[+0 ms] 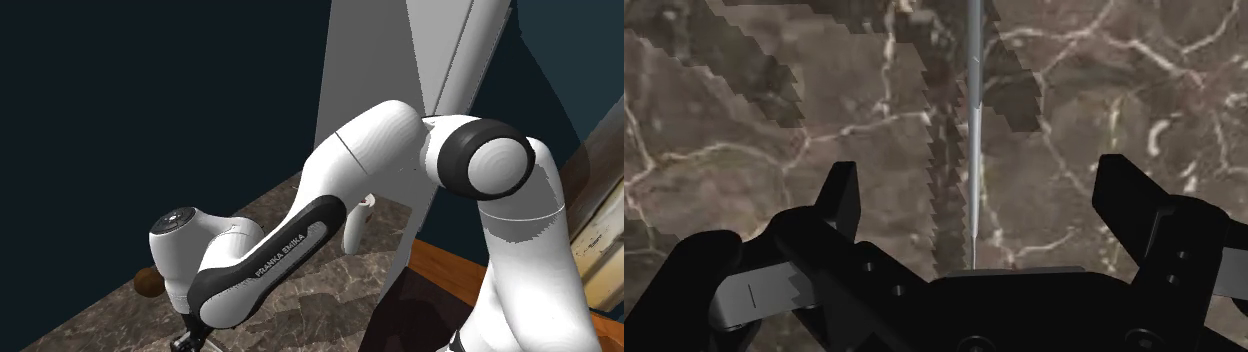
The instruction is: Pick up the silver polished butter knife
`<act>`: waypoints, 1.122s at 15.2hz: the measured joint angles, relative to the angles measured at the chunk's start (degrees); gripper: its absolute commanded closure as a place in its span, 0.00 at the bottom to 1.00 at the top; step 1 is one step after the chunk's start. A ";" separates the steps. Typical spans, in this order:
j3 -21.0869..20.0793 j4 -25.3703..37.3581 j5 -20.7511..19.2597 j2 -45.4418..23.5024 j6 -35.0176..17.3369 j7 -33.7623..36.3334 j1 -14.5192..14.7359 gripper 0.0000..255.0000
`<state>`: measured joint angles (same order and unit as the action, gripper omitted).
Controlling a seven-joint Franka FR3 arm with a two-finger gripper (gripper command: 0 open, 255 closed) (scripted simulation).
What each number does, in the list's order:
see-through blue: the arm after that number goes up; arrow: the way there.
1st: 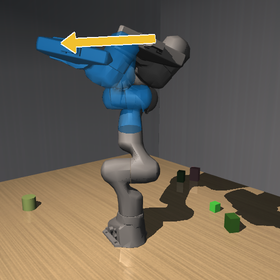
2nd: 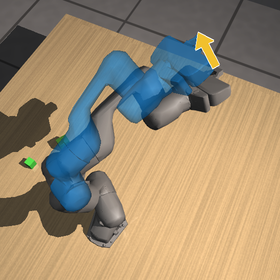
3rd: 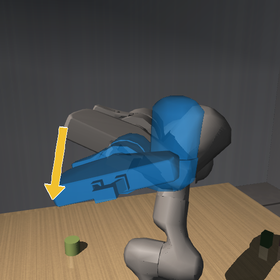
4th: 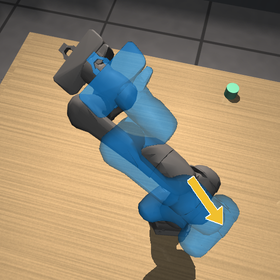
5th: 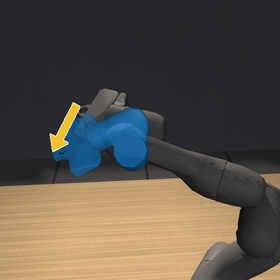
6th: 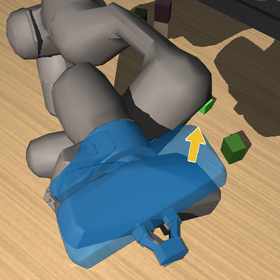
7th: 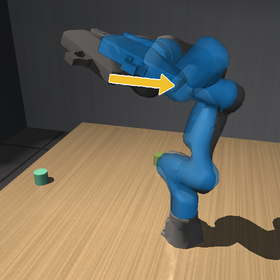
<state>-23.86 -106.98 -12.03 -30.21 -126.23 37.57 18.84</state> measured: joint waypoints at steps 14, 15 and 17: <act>-0.25 -0.09 0.36 0.83 0.67 -0.18 -0.20 1.00; -0.38 0.07 0.55 1.22 1.18 -0.24 -0.24 1.00; -0.68 0.27 1.02 2.20 2.29 -0.46 -0.45 1.00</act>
<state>-24.54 -106.71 -11.01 -28.01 -123.94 37.11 18.39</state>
